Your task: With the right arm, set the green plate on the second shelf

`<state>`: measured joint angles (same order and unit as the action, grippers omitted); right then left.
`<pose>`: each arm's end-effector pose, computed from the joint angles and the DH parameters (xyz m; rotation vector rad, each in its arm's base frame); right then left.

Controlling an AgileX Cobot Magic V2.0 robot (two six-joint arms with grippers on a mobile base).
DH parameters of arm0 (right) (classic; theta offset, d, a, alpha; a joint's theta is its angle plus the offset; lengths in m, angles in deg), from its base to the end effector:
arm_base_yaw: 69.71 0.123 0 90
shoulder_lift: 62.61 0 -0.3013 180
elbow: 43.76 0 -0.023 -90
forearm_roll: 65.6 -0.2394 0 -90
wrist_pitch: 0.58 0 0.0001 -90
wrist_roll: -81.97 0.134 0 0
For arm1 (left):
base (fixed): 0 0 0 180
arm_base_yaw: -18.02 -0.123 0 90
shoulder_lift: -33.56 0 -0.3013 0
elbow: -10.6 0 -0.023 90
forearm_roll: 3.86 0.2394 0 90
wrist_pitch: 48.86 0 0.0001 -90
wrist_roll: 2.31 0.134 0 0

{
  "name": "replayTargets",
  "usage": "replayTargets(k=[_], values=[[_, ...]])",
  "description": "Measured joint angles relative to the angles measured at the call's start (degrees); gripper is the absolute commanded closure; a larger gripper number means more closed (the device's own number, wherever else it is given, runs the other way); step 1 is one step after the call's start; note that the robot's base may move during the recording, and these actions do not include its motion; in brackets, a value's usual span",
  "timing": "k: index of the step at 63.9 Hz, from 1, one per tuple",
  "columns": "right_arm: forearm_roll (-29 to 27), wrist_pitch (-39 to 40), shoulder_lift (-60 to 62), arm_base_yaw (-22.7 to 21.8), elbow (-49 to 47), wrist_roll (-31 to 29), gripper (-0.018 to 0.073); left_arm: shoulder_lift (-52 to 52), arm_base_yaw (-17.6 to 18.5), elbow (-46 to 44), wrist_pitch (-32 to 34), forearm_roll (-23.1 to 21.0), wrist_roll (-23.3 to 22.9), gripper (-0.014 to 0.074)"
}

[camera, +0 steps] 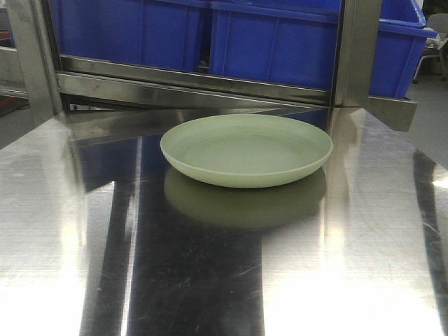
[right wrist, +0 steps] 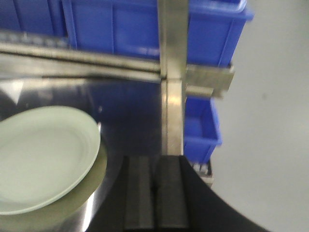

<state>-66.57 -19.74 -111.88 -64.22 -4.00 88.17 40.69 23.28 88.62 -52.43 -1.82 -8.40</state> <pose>0.1688 0.0170 0.3365 0.0230 1.8911 0.1556 0.0713 -0.0063 0.2065 0.0146 1.5497 -0.1270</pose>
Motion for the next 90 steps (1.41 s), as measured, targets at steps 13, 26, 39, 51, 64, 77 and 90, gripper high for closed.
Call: replayTargets(k=[13, 26, 39, 51, 64, 77, 90], values=[[-5.8, -7.4, -18.4, 0.3, -11.1, 0.0, 0.0526, 0.0, 0.0, 0.0, 0.0, 0.0, 0.0, 0.0465], [-11.0, -14.0, -34.4, 0.8, -21.2, -2.5, 0.0429, 0.0, 0.0, 0.0, 0.0, 0.0, 0.0, 0.0465], [-14.2, -15.1, -46.0, 3.9, -29.9, -7.6, 0.0214, 0.0, 0.0, 0.0, 0.0, 0.0, 0.0, 0.0465], [-15.1, -15.1, -54.5, 5.6, -36.7, -8.2, 0.0204, 0.0, 0.0, 0.0, 0.0, 0.0, 0.0, 0.0465], [-15.5, -15.5, -61.3, 5.9, -41.1, -8.2, 0.0177, 0.0, 0.0, 0.0, 0.0, 0.0, 0.0, 0.0465], [-17.9, -15.6, -64.9, 5.9, -41.7, -8.2, 0.0178, 0.0, 0.0, 0.0, 0.0, 0.0, 0.0, 0.0465], [-18.5, -15.6, -67.4, 6.1, -41.7, -8.2, 0.0178, 0.0, 0.0, 0.0, 0.0, 0.0, 0.0, 0.0465]])
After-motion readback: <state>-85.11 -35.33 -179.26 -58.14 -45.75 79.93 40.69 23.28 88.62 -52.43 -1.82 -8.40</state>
